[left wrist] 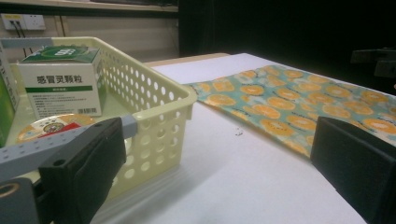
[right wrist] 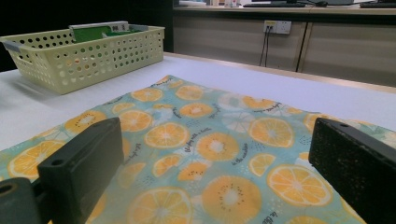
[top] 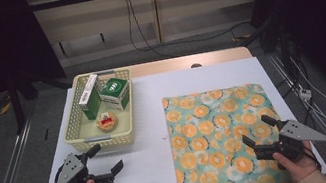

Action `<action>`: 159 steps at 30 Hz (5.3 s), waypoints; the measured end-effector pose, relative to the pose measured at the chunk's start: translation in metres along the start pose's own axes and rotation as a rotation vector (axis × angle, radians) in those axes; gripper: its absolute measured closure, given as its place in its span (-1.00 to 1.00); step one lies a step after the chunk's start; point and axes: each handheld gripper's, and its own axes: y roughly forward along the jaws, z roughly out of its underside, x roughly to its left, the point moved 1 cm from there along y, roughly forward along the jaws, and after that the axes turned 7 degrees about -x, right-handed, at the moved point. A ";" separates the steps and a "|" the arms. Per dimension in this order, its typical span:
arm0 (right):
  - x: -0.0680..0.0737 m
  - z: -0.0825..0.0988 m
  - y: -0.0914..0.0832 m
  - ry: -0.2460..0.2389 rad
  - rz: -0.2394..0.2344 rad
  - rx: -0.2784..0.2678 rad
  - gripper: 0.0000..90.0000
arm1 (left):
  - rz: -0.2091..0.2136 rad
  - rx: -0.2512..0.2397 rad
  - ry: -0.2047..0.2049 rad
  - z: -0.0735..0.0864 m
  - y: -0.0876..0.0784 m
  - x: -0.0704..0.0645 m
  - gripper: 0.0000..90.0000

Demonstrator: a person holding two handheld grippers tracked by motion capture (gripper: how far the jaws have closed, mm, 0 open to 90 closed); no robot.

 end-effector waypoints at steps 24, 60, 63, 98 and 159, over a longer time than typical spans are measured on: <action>-0.002 -0.006 -0.002 -0.029 0.022 0.045 -0.92 | 0.053 -0.003 -0.001 -0.006 0.012 -0.014 -0.94; -0.069 0.003 -0.017 -0.002 0.184 0.339 -0.75 | 0.216 0.176 0.070 -0.003 0.082 -0.072 -0.88; -0.071 0.008 -0.016 0.006 0.191 0.375 -0.64 | 0.219 0.174 0.071 -0.002 0.081 -0.071 -0.90; -0.087 0.014 -0.015 0.053 0.180 0.547 -0.25 | 0.245 0.171 0.072 -0.003 0.074 -0.070 -0.92; 0.000 -0.037 0.069 -0.036 -0.200 0.454 -0.47 | 0.233 0.150 0.058 -0.007 0.064 -0.062 -0.92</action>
